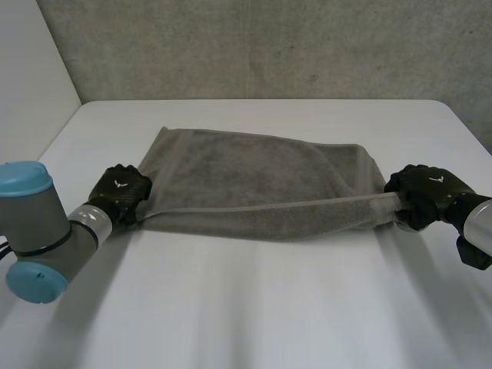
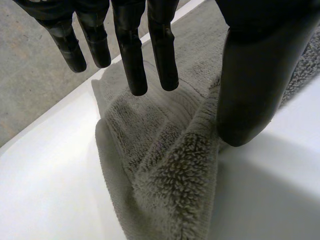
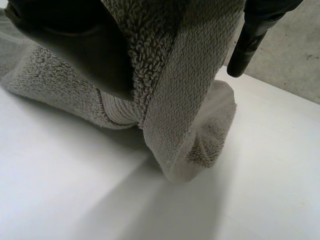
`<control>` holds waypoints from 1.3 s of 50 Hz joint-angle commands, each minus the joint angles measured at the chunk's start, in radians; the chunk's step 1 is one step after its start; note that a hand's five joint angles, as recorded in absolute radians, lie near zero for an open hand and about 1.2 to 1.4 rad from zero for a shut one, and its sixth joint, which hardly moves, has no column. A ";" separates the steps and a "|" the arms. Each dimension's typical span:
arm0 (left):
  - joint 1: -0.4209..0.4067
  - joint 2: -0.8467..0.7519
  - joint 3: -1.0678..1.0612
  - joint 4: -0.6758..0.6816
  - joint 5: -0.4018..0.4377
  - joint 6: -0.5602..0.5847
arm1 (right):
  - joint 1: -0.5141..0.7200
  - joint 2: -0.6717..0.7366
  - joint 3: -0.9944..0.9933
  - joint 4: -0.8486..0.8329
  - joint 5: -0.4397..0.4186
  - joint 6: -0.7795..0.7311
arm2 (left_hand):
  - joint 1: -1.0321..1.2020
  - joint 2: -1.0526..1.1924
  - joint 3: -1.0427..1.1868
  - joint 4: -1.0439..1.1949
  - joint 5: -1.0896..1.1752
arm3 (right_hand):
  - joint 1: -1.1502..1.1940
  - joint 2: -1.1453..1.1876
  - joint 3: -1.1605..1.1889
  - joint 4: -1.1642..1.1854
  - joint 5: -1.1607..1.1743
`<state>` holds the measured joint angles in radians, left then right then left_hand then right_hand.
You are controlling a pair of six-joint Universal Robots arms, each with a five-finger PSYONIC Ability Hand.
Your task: Fold the towel.
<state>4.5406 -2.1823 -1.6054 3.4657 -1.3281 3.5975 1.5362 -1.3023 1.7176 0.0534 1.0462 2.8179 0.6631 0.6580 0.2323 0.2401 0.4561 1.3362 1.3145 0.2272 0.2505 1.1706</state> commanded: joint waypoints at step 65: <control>0.109 0.532 -0.361 -0.138 0.115 0.006 | -0.048 -0.089 0.046 0.256 0.018 -0.397 | 0.733 0.738 -0.058 -0.066 0.766 | -0.088 -0.067 -0.053 -0.076 -0.097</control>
<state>4.6222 -1.6405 -1.9462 3.3256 -1.2561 3.6053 1.4911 -1.4421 1.7357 0.3164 1.0638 2.4221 1.3035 1.3308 0.2323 0.2401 1.1475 1.2907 1.3115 0.2272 0.2505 1.1170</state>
